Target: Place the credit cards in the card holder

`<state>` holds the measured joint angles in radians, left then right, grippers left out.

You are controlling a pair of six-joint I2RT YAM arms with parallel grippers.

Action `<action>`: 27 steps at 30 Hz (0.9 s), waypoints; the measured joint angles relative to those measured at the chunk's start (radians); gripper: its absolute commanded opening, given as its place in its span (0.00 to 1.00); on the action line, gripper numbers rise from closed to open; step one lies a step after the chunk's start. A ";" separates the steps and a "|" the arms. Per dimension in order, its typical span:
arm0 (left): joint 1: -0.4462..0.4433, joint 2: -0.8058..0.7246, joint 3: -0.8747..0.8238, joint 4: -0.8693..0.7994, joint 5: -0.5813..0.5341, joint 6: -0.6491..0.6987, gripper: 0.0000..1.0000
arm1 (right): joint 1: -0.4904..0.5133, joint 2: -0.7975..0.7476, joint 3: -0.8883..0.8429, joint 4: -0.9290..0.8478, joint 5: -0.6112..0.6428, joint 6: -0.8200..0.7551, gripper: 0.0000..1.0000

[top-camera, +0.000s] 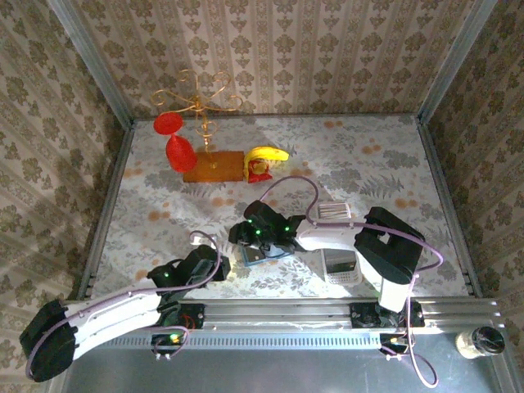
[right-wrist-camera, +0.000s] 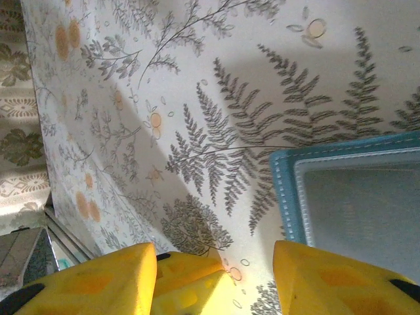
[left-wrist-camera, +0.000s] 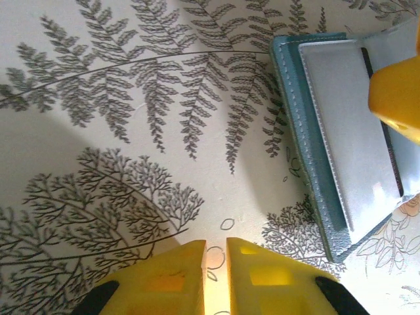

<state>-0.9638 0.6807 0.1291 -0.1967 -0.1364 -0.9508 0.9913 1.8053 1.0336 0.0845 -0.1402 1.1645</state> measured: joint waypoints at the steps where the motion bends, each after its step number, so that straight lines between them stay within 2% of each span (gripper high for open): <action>1: 0.000 -0.014 0.000 -0.015 -0.005 -0.001 0.16 | 0.006 0.005 0.010 0.002 0.000 0.002 0.50; 6: 0.000 -0.110 0.000 -0.107 -0.031 -0.011 0.18 | 0.034 0.016 0.098 -0.008 -0.003 -0.002 0.51; 11: 0.000 -0.175 0.000 -0.152 -0.038 -0.015 0.22 | 0.047 -0.014 0.158 -0.103 0.047 -0.066 0.52; 20: 0.000 -0.122 0.000 -0.131 -0.023 -0.018 0.29 | 0.011 -0.227 -0.017 -0.384 0.214 -0.186 0.52; 27: 0.000 -0.034 0.001 -0.041 0.005 -0.019 0.31 | -0.021 -0.207 -0.079 -0.471 0.240 -0.225 0.52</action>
<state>-0.9634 0.6464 0.1299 -0.2375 -0.1318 -0.9695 0.9699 1.5986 0.9550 -0.3866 0.1001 0.9398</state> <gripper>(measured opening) 0.305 0.515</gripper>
